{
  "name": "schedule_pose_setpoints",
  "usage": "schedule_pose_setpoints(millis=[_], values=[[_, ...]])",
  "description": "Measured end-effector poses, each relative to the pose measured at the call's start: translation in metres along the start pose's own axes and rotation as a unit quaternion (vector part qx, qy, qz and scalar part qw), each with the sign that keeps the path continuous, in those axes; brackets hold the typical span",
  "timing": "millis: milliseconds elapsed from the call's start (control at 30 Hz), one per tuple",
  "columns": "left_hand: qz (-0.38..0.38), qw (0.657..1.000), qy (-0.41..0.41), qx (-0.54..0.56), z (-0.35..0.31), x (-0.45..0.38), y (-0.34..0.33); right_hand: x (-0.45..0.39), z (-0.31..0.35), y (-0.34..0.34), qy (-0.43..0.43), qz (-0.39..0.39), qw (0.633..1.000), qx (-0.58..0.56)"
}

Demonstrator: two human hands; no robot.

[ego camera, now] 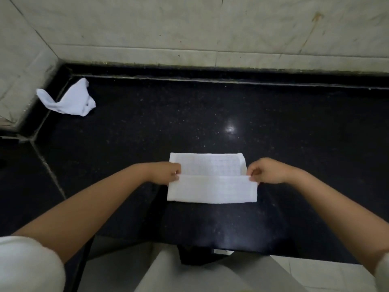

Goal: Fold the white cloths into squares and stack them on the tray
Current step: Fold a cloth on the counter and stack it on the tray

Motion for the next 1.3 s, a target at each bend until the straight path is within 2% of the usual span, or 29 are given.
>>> schedule_pose_setpoints(millis=[100,167,300,467,567,667,900,933,1000,1067,1133,1200,1300], values=[[-0.137,0.990,0.041,-0.011,0.012,-0.007,0.033,-0.016,0.010,0.018,0.017,-0.110,0.993,0.042],[-0.185,0.978,0.081,-0.043,0.020,-0.011,0.043,-0.027,0.014,0.026,0.001,-0.175,0.984,0.023],[-0.220,0.962,0.135,-0.087,0.028,-0.027,0.042,-0.048,0.015,0.023,-0.037,-0.249,0.968,-0.003],[-0.268,0.947,0.149,-0.098,0.034,-0.038,0.030,-0.050,0.015,0.011,-0.069,-0.313,0.947,0.022],[-0.293,0.944,0.130,-0.077,0.040,-0.036,0.025,-0.051,0.015,0.003,-0.090,-0.312,0.945,0.042],[-0.280,0.952,0.104,-0.074,0.041,-0.039,0.025,-0.054,0.016,0.001,-0.095,-0.299,0.948,0.052],[-0.252,0.942,0.075,-0.208,0.027,-0.031,0.040,-0.049,0.023,0.020,-0.075,-0.224,0.971,0.031],[-0.271,0.936,0.070,-0.214,0.023,-0.024,0.048,-0.042,0.026,0.030,-0.063,-0.239,0.969,0.029],[-0.379,0.901,0.008,-0.211,0.010,-0.002,0.071,-0.024,0.032,0.056,-0.019,-0.314,0.949,0.021],[-0.469,0.847,-0.059,-0.243,-0.001,0.024,0.087,0.002,0.039,0.080,0.043,-0.421,0.906,-0.004],[-0.501,0.814,-0.110,-0.272,-0.005,0.039,0.083,0.028,0.043,0.086,0.118,-0.507,0.854,-0.015],[-0.484,0.817,-0.139,-0.282,-0.007,0.040,0.065,0.033,0.037,0.067,0.161,-0.520,0.838,0.020],[-0.416,0.849,-0.132,-0.297,0.003,0.022,0.014,0.019,0.015,0.014,0.127,-0.478,0.866,0.066]])
Point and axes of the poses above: each hand's wrist, its own x-axis away from the middle knuckle, its own y-axis out of the back of the hand, z = x × y, the point moved 5 cm from there along -x, towards the middle knuckle, and after that the axes turned 6 degrees about -y, right-handed, at the moved point
